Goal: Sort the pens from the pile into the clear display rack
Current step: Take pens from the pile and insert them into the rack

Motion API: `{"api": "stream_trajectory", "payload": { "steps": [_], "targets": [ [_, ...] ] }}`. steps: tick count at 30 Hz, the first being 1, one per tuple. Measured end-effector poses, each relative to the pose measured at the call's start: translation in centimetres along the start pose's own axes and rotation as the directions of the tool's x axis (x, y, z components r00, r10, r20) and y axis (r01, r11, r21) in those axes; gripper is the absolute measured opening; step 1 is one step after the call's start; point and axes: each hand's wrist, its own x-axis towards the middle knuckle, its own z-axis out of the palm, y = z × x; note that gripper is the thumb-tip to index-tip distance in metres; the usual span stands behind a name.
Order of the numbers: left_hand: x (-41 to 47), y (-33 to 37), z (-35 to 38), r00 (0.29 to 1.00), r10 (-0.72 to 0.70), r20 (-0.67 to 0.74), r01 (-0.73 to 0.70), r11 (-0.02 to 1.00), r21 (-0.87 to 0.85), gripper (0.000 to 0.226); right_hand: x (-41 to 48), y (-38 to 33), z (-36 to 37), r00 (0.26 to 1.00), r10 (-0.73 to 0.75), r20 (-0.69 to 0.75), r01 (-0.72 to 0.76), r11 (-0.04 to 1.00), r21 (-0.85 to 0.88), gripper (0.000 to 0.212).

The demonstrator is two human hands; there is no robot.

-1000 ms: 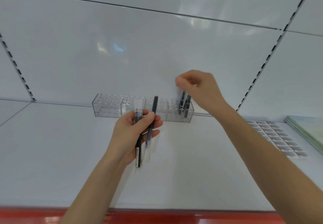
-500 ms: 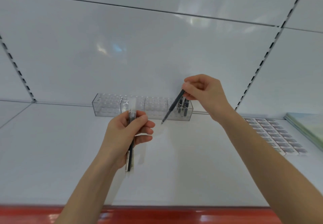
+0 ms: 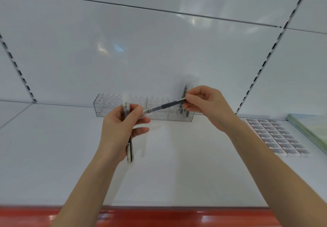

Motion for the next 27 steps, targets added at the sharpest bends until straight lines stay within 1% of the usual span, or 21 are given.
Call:
{"api": "stream_trajectory", "payload": {
  "steps": [1,2,3,5,7,8,9,10,11,12,14,15,16,17,18,20,21,22,24,27],
  "targets": [
    [0.1,0.0,-0.1,1.0,0.01,-0.002,-0.009,1.0,0.011,0.004,-0.1,0.0,-0.1,0.995,-0.092,0.035,0.097,0.967,-0.234,0.007],
    [0.2,0.0,-0.1,1.0,0.019,-0.003,-0.018,1.0,0.022,0.004,-0.3,-0.1,0.1,0.979,-0.176,0.106,0.204,0.892,-0.404,0.006],
    [0.3,-0.1,0.0,1.0,0.028,-0.005,-0.027,0.999,0.034,0.004,-0.5,-0.2,0.4,0.957,-0.229,0.18,0.29,0.817,-0.499,0.008],
    [0.5,-0.2,0.3,0.999,0.041,-0.01,-0.041,0.998,0.052,0.005,-1.2,-0.7,1.4,0.915,-0.273,0.296,0.401,0.68,-0.614,0.017],
    [0.6,-0.3,0.6,0.999,0.039,0.0,-0.039,0.998,0.058,0.006,-1.8,-1.1,2.4,0.862,-0.328,0.387,0.504,0.466,-0.728,0.023],
    [0.5,-0.3,0.7,0.999,0.036,0.012,-0.037,0.997,0.062,0.007,-2.0,-1.2,2.8,0.841,-0.334,0.426,0.534,0.389,-0.75,0.024],
    [0.5,-0.3,0.9,0.999,0.035,0.022,-0.036,0.997,0.067,0.008,-2.0,-1.2,3.0,0.83,-0.329,0.451,0.552,0.369,-0.748,0.025],
    [0.5,-0.3,0.9,0.999,0.034,0.026,-0.036,0.997,0.074,0.008,-2.0,-1.0,3.2,0.828,-0.317,0.462,0.558,0.4,-0.727,0.024],
    [0.5,-0.3,0.9,0.999,0.033,0.026,-0.035,0.996,0.086,0.009,-1.7,-0.9,3.2,0.841,-0.307,0.445,0.541,0.469,-0.699,0.022],
    [0.5,-0.3,0.9,0.999,0.031,0.026,-0.033,0.994,0.1,0.01,-1.3,-0.9,3.0,0.874,-0.281,0.396,0.485,0.562,-0.671,0.019],
    [0.7,-0.4,0.6,1.0,0.007,0.019,-0.009,0.994,0.106,0.015,0.0,-1.1,2.0,0.953,-0.225,0.201,0.3,0.781,-0.547,0.011],
    [0.8,-0.5,0.4,1.0,-0.019,0.012,0.018,0.996,0.092,0.018,0.7,-1.3,1.4,0.976,-0.199,0.084,0.215,0.875,-0.434,0.015],
    [0.9,-0.6,0.2,0.999,-0.048,0.007,0.048,0.996,0.074,0.022,1.5,-1.5,0.8,0.985,-0.172,-0.023,0.156,0.933,-0.325,0.024],
    [0.9,-0.7,0.0,0.997,-0.078,0.007,0.078,0.995,0.06,0.023,2.2,-1.8,0.3,0.982,-0.158,-0.105,0.128,0.961,-0.247,0.03],
    [1.0,-0.8,-0.2,0.994,-0.109,0.012,0.108,0.993,0.044,0.024,2.9,-2.0,-0.1,0.974,-0.161,-0.158,0.129,0.973,-0.194,0.031],
    [1.1,-1.0,-0.4,0.986,-0.164,0.036,0.164,0.986,-0.004,0.021,4.2,-2.6,-0.4,0.959,-0.185,-0.213,0.155,0.976,-0.15,0.024],
    [1.1,-1.1,-0.4,0.982,-0.182,0.051,0.183,0.983,-0.028,0.02,4.8,-2.8,-0.3,0.952,-0.21,-0.222,0.173,0.969,-0.176,0.017],
    [1.2,-1.2,-0.4,0.979,-0.192,0.065,0.195,0.98,-0.042,0.02,5.2,-2.8,-0.1,0.946,-0.238,-0.219,0.184,0.953,-0.239,0.012],
    [1.2,-1.4,-0.5,0.978,-0.19,0.086,0.195,0.98,-0.047,0.018,5.7,-2.3,0.3,0.941,-0.282,-0.186,0.199,0.907,-0.37,0.012],
    [1.2,-1.6,-0.7,0.982,-0.17,0.085,0.176,0.982,-0.07,0.013,6.1,-1.0,0.4,0.936,-0.316,-0.155,0.216,0.862,-0.459,0.01]
  ]
}}
